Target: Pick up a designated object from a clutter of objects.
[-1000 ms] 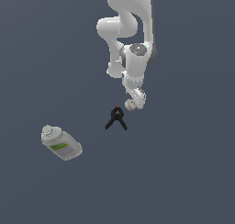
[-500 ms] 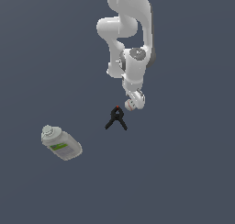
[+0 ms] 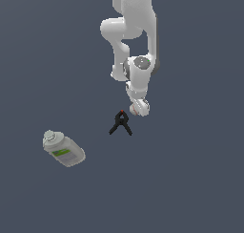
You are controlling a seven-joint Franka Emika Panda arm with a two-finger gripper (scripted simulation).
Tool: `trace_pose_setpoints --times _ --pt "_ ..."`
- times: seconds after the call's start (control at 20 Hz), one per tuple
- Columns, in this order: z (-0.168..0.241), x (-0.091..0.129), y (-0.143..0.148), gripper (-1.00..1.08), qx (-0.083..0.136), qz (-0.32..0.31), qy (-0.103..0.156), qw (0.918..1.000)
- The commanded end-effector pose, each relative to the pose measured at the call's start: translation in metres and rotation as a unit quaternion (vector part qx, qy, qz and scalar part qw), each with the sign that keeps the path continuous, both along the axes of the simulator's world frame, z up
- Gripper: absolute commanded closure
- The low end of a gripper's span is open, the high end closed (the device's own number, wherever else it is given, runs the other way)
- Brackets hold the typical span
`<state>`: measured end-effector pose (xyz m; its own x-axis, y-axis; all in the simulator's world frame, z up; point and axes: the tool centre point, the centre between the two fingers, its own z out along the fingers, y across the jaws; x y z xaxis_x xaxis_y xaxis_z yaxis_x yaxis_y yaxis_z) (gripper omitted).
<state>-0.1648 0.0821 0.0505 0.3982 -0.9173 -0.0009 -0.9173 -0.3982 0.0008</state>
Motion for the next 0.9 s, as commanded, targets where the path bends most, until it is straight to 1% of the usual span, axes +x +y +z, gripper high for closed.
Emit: trace_pose_setpoints --times 0.0,0.05,0.1,0.85 --pt "-0.0026 0.0004 0.0000 -0.92 0.000 0.000 0.000 1.0000" --pt "-0.0028 0.0005 0.0000 -0.92 0.000 0.000 0.000 1.0000" --pt "-0.0028 0.0005 0.0000 1.08 0.000 0.000 0.000 1.0000" --pt "0.0024 0.0022 -0.0037 1.08 0.000 0.000 -0.002 1.0000"
